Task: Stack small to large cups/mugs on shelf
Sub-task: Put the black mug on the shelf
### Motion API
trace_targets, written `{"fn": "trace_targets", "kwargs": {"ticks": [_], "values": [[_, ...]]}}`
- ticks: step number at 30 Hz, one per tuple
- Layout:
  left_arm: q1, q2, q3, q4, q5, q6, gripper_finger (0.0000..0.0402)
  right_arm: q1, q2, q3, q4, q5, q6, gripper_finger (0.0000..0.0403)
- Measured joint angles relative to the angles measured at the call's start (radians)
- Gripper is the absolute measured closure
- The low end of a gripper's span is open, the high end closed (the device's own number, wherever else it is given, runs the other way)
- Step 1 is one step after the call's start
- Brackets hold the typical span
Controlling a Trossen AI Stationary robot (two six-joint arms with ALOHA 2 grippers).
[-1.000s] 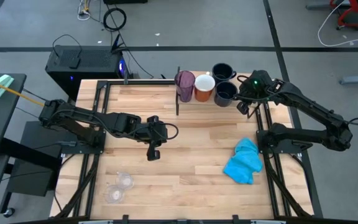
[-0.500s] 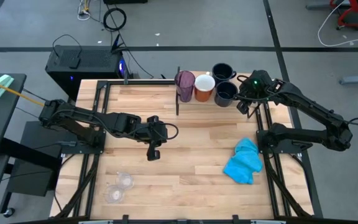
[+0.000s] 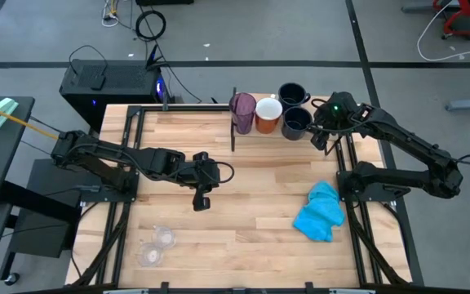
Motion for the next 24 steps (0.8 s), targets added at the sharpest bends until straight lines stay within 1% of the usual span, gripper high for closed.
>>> {"fn": "trace_targets", "kwargs": {"ticks": [5,9,14,24], "values": [[0.0,0.0,0.0,0.0,0.0,0.0,0.0391,0.0,0.0,0.0,0.005,-0.006,0.001,0.0151],[0.0,0.0,0.0,0.0,0.0,0.0,0.0386,0.0,0.0,0.0,0.04,-0.006,0.024,0.0134],[0.0,0.0,0.0,0.0,0.0,0.0,0.038,0.0,0.0,0.001,0.05,-0.006,0.031,0.0132],[0.0,0.0,0.0,0.0,0.0,0.0,0.0391,0.001,0.0,0.001,0.051,-0.011,0.04,0.0139]]}}
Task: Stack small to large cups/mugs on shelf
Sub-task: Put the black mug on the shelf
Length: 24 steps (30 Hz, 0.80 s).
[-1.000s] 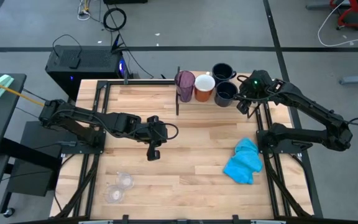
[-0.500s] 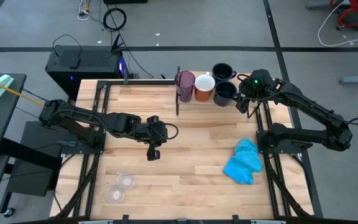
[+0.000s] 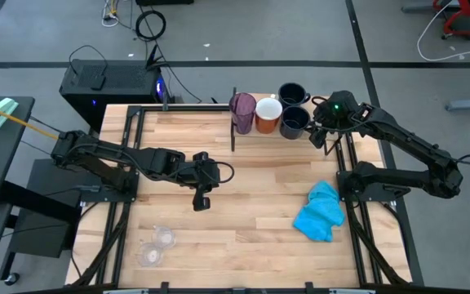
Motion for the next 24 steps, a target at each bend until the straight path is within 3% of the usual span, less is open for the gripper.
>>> {"fn": "trace_targets", "kwargs": {"ticks": [12,17,24], "values": [[0.0,0.0,0.0,0.0,-0.003,0.0,0.0381,0.0,-0.006,0.064,-0.058,-0.009,-0.009,0.014],[0.005,0.002,0.0,0.001,-0.098,-0.002,0.0382,0.002,-0.006,0.102,-0.122,-0.013,-0.004,0.014],[0.004,0.003,0.0,0.0,-0.105,-0.002,0.0371,0.118,-0.021,0.102,-0.143,-0.019,0.041,0.0146]]}}
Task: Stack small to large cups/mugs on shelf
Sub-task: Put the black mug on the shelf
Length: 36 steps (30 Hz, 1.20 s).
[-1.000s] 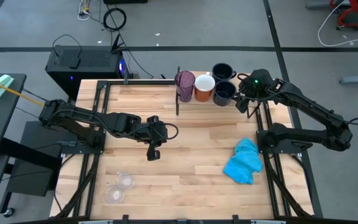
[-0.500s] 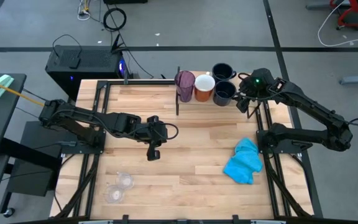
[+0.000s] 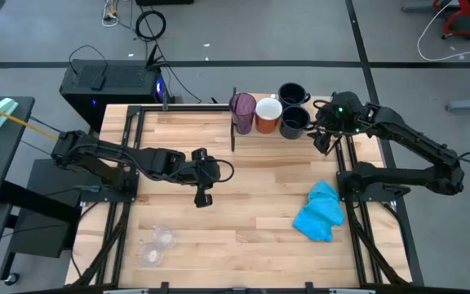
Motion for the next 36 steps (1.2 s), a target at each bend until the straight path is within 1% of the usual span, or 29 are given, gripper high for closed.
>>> {"fn": "trace_targets", "kwargs": {"ticks": [5,9,13,22,31,36], "values": [[0.001,0.0,0.0,0.0,-0.001,0.0,0.037,0.122,0.006,0.0,0.005,0.169,0.026,0.0146],[0.001,0.0,0.0,0.0,0.0,0.0,0.0376,0.185,0.011,0.0,0.045,0.223,0.049,0.0146],[0.001,0.0,0.0,0.0,0.0,0.0,0.0381,0.205,0.025,-0.001,0.065,0.291,0.064,0.0146],[-0.001,0.0,0.0,0.0,0.0,0.0,0.0373,0.205,0.046,-0.001,0.063,0.299,0.058,0.0149],[-0.001,0.0,0.0,0.0,0.0,0.0,0.0383,0.204,0.046,-0.001,0.063,0.325,0.051,0.0149],[-0.001,0.0,0.0,0.0,0.0,-0.001,0.0379,0.21,0.042,-0.001,0.062,0.323,0.047,0.0149]]}}
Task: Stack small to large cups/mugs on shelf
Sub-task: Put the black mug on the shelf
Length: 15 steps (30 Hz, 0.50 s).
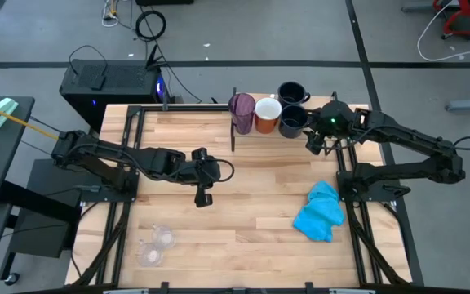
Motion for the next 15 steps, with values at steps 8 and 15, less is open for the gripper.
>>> {"fn": "trace_targets", "kwargs": {"ticks": [8,15], "values": [[0.0,0.0,0.0,0.0,0.0,0.0,0.0378,0.0,-0.015,0.0,-0.002,-0.002,0.005,0.0149],[0.0,0.0,0.0,0.0,0.0,0.0,0.0385,0.0,-0.012,0.0,0.003,0.053,0.025,0.0149]]}}
